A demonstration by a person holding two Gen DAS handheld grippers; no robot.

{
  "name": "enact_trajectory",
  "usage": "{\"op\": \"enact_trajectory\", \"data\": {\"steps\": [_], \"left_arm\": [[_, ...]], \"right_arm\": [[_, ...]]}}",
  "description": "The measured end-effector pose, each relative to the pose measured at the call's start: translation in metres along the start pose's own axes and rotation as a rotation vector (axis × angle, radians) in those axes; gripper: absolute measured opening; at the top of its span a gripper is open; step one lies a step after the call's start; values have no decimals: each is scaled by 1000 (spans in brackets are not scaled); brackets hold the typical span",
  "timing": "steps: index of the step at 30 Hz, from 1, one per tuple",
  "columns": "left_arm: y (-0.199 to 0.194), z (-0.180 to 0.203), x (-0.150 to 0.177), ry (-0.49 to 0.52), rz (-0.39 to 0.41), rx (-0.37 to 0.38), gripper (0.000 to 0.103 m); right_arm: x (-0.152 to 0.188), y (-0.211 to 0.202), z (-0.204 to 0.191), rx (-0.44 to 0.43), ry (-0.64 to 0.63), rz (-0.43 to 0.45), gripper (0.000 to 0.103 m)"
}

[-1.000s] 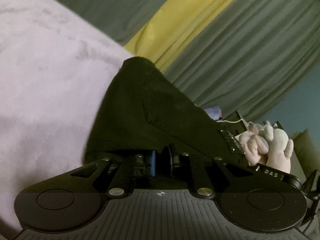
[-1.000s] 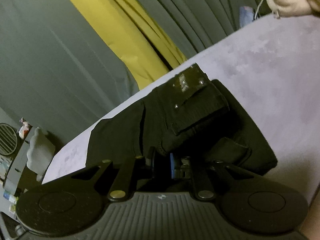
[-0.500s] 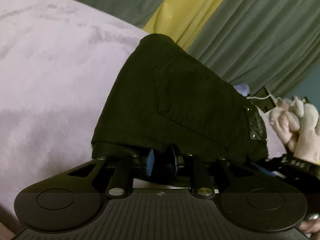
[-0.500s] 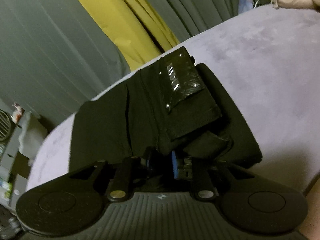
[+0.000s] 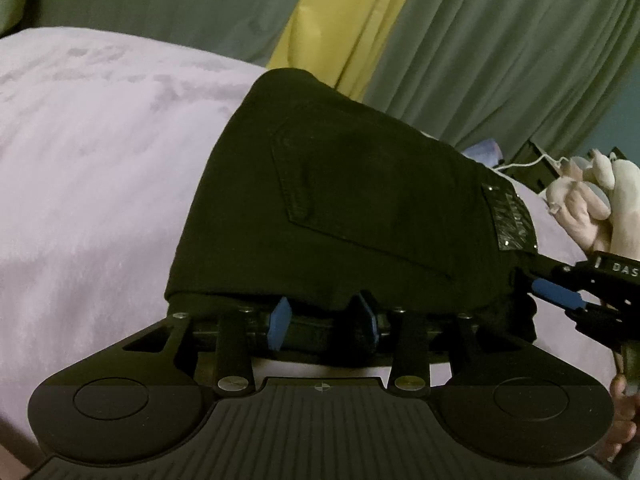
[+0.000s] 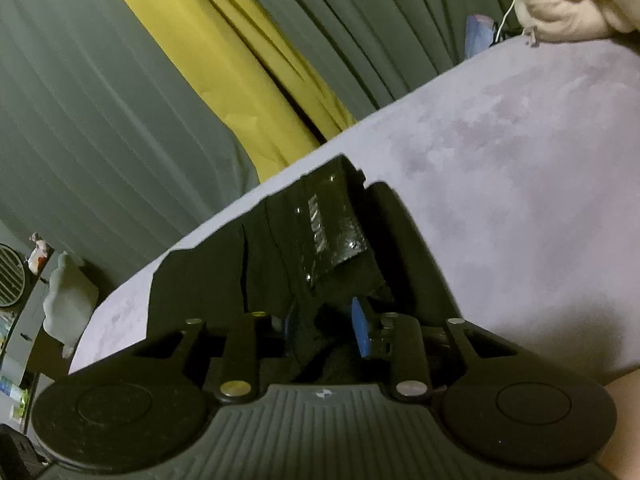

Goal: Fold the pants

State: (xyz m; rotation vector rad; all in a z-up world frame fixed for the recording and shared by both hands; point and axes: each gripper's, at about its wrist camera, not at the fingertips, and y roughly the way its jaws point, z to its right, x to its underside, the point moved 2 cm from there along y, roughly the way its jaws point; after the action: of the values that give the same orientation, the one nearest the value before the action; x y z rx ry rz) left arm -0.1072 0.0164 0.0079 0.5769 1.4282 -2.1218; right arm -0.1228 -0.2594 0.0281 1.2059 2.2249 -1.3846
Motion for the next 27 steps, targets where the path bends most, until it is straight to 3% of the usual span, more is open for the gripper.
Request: {"op": "enact_trajectory", "data": {"steps": [6, 9, 12, 13, 15, 18, 22, 25, 27], "left_arm": [[-4, 1, -3, -16, -13, 31, 49], [-17, -5, -9, -51, -15, 162, 64], [-35, -24, -23, -144, -9, 329, 71], [-43, -33, -29, -168, 11, 361, 78], [-54, -50, -43, -193, 67, 349, 87], [-48, -70, -61, -188, 87, 279, 87], [-6, -87, -78, -170, -6, 264, 87], [27, -99, -83, -173, -76, 267, 86], [45, -105, -84, -190, -110, 317, 86]], "right_arm": [[6, 10, -3, 34, -74, -28, 34], [7, 13, -5, 60, -138, -46, 33], [6, 13, -8, 109, -221, -69, 34], [4, 13, -6, 141, -229, -83, 41], [-1, 10, 4, 134, -210, -86, 49], [-12, 11, 21, 48, -134, -92, 64], [-30, 27, 31, -41, -107, -114, 84], [-43, 46, 44, -68, -69, -150, 84], [-50, 60, 59, -108, -6, -196, 84]]}}
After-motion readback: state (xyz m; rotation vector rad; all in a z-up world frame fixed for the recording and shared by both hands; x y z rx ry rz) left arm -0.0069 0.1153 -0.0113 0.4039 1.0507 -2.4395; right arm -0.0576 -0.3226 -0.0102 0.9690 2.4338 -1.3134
